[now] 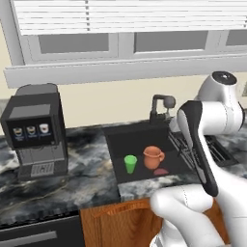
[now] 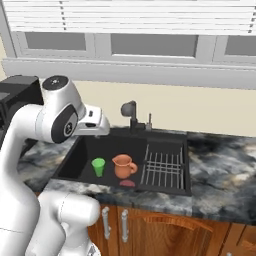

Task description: Pick the cup and cup and place them in the sink. Then turn on the water.

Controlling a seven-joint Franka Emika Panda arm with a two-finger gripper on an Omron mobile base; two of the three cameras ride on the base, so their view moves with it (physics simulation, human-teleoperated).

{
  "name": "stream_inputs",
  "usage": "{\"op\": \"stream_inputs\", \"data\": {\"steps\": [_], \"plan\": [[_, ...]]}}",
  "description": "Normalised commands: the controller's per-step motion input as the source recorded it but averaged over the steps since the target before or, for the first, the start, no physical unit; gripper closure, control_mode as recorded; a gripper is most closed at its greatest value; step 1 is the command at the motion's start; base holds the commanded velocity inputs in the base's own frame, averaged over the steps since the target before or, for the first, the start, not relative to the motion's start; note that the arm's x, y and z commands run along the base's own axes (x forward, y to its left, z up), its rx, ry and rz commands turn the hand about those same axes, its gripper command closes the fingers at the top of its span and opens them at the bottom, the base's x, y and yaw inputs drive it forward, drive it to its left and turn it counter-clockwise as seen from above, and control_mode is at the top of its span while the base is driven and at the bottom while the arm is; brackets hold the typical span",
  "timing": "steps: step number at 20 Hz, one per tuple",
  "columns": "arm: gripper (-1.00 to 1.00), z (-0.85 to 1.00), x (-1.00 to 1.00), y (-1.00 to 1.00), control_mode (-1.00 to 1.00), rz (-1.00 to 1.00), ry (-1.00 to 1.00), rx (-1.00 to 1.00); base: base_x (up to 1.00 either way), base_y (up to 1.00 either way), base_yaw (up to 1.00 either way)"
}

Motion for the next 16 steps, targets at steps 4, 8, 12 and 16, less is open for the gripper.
{"op": "stream_inputs", "data": {"steps": [4,8,12,16], "plan": [[-1.00,0.00,0.00,0.00,1.00,0.00,0.00,0.00,-0.79,-0.50,-0.35],[-1.00,0.00,0.00,0.00,1.00,0.00,0.00,0.00,-0.94,-0.62,-0.46],[-1.00,0.00,0.00,0.00,1.00,0.00,0.00,0.00,-0.71,-0.55,-0.61],[-1.00,0.00,0.00,0.00,1.00,0.00,0.00,0.00,-0.52,-0.46,-0.71]]}}
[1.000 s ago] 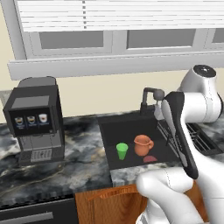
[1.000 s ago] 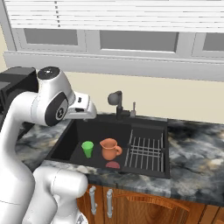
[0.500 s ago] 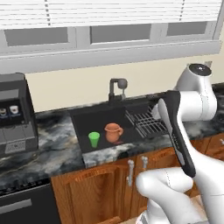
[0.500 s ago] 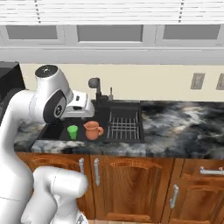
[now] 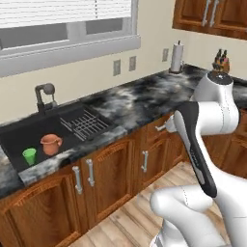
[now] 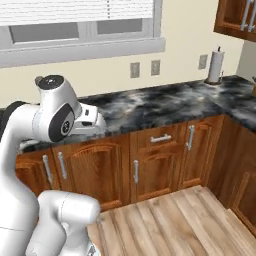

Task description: Pick the cup and cup and place them in the sink. Then turn on the water.

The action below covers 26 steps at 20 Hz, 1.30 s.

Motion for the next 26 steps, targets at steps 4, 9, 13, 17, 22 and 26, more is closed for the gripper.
{"op": "stream_inputs", "data": {"steps": [4,9,13,17,22,26], "plan": [[-1.00,0.00,0.00,0.00,1.00,0.00,0.00,0.00,-0.43,-0.43,-0.75],[-1.00,0.00,0.00,0.00,1.00,0.00,0.00,0.00,-0.37,-0.38,-0.78],[-1.00,0.00,0.00,0.00,1.00,0.00,0.00,0.00,-0.35,-0.35,-0.79],[-1.00,0.00,0.00,0.00,1.00,0.00,0.00,0.00,-0.32,-0.35,-0.78],[-1.00,0.00,0.00,0.00,1.00,0.00,0.00,0.00,-0.30,-0.33,-0.78],[-1.00,0.00,0.00,0.00,1.00,0.00,0.00,0.00,-0.25,-0.30,-0.78]]}}
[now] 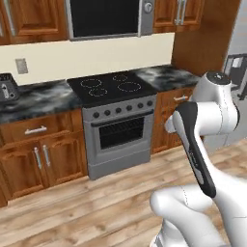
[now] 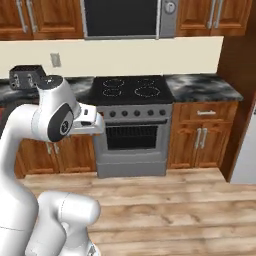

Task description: Pick the cup and cup and place them in the sink. Then turn on the water.

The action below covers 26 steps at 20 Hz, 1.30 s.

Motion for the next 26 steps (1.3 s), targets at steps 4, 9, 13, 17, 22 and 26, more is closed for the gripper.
{"op": "stream_inputs", "data": {"steps": [4,9,13,17,22,26], "plan": [[-1.00,0.00,0.00,0.00,1.00,0.00,0.00,0.00,-0.22,-0.30,-0.77],[-1.00,0.00,0.00,0.00,1.00,0.00,0.00,0.00,-0.09,-0.23,-0.75],[-1.00,0.00,0.00,0.00,1.00,0.00,0.00,0.00,0.00,-0.13,-0.70],[-1.00,0.00,0.00,0.00,1.00,0.00,0.00,0.00,0.00,-0.07,-0.70],[-1.00,0.00,0.00,0.00,1.00,0.00,0.00,0.00,0.04,0.00,-0.60],[-1.00,0.00,0.00,0.00,1.00,0.00,0.00,0.00,0.12,0.22,-0.43]]}}
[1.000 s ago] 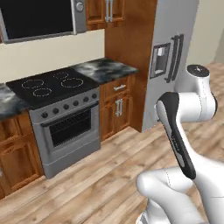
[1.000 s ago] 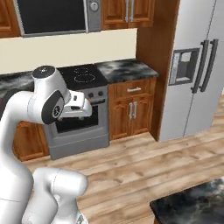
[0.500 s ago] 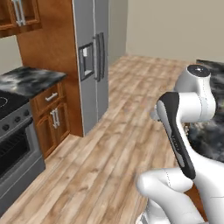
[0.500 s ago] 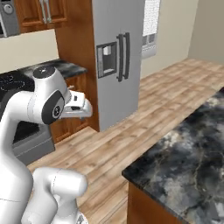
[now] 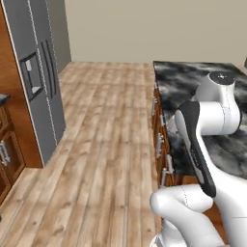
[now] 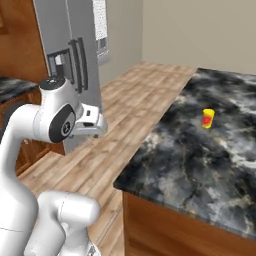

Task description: Pick the cup and cup and place them in the sink. Then turn on the water.

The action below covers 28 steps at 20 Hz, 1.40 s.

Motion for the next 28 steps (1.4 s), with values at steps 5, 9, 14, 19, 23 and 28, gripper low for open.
{"op": "stream_inputs", "data": {"steps": [5,9,14,19,23,28], "plan": [[-1.00,0.00,0.00,0.00,1.00,0.00,0.00,0.00,0.09,0.64,-0.35],[-1.00,0.00,0.00,0.00,1.00,0.00,0.00,0.00,0.11,0.85,-0.30],[-1.00,0.00,0.00,0.00,1.00,0.00,0.00,0.00,0.19,0.96,-0.23],[-1.00,0.00,0.00,0.00,1.00,0.00,0.00,0.00,0.39,0.97,-0.16],[-1.00,0.00,0.00,0.00,1.00,0.00,0.00,0.00,0.50,0.80,-0.19],[-1.00,0.00,0.00,0.00,1.00,0.00,0.00,0.00,0.65,0.56,-0.24]]}}
